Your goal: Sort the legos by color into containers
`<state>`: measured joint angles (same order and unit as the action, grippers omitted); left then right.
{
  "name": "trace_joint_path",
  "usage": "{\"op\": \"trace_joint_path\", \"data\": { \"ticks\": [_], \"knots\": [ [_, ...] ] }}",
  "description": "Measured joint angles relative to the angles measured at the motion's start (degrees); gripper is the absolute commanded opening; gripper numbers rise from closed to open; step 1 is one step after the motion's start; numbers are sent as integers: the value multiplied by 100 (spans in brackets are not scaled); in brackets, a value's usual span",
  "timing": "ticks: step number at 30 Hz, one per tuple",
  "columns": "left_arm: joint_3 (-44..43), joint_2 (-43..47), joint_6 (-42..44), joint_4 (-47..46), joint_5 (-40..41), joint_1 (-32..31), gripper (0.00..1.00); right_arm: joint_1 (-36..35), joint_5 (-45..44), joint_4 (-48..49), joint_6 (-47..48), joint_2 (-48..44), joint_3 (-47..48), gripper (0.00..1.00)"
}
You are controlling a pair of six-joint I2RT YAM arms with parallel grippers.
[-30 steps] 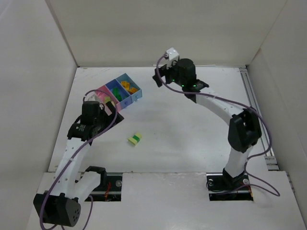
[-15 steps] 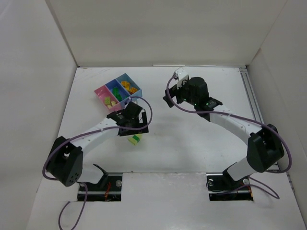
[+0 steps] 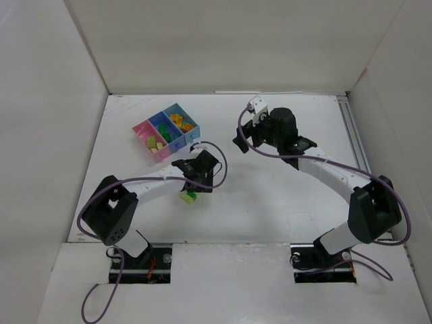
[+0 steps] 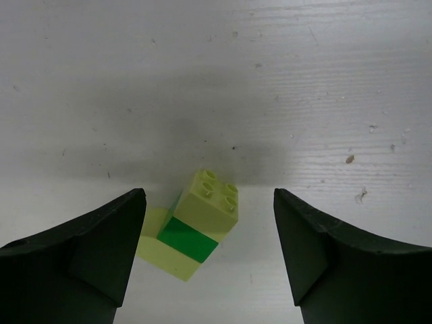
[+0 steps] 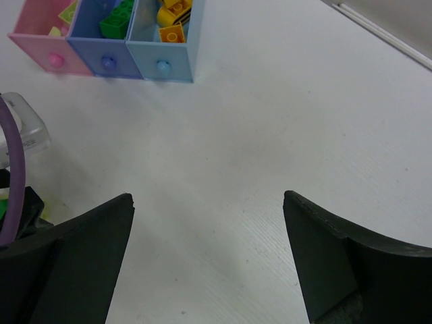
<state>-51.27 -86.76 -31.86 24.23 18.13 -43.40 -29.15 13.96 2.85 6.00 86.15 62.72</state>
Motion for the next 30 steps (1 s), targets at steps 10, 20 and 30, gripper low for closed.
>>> {"op": "trace_joint_path", "data": {
  "ticks": [10,20,30],
  "knots": [
    [-101,-407,-33,179,343,-118,47,107,149,-129,35,0,0,96],
    [-280,-581,-57,254,339,-184,21,179,247,-140,70,24,0,96],
    [-717,-490,-254,603,310,-186,15,306,262,-149,68,-240,-337,96]
  ]
}}
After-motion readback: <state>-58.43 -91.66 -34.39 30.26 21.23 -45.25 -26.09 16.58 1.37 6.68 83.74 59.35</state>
